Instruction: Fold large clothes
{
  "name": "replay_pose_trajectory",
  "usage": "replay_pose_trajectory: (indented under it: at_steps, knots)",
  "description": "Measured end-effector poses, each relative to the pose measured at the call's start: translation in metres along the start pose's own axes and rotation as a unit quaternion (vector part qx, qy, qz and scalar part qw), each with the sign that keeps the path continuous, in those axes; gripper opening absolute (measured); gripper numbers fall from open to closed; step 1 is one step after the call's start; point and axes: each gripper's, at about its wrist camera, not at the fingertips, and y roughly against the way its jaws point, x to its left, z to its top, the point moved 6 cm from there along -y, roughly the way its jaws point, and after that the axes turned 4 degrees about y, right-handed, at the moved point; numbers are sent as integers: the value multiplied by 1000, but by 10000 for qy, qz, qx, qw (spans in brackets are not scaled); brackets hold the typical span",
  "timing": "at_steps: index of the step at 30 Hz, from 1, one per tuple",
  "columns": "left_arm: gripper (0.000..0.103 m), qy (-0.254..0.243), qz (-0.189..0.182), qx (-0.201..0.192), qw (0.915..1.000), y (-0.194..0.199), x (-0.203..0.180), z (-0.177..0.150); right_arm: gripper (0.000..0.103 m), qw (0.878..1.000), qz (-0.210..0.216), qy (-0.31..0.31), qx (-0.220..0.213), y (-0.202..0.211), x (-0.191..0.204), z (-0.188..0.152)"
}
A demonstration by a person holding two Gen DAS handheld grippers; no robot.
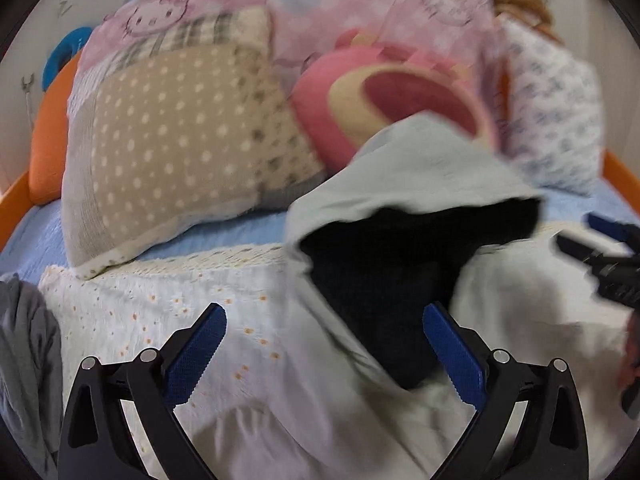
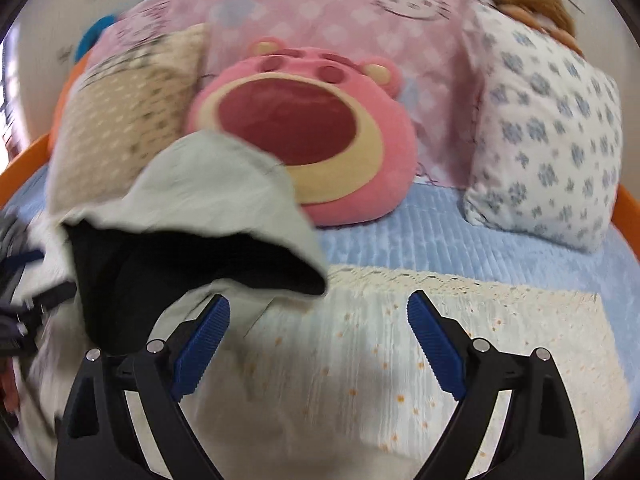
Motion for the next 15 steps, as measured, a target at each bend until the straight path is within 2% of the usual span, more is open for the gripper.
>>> replay_pose_trajectory:
  at_steps: [2,4,7,11,13,15]
  knots:
    - [100,144,90,60,9998,-16,6,8,89,9998,-156,-120,18,-16,-3,4]
    - [100,311,6,-113,9995,-22,10,20,86,9997,-221,-8,46,-29,1,10]
    - [100,226,130,-332,9991,-29,8,35,84,9987,-463,228,19,-43,6,18]
    - [100,93,89,-566,9983,-28,-3,52,68,9993,-366,-73,-79,-50,4,27]
    - [100,162,90,-745,9971,-24,-4,61,45,9989,-437,-174,-73,-50,1,30]
    - [98,297,55,-821,9962,-20,-6,66,15,9986,-274,-454,-49,-47,-3,32]
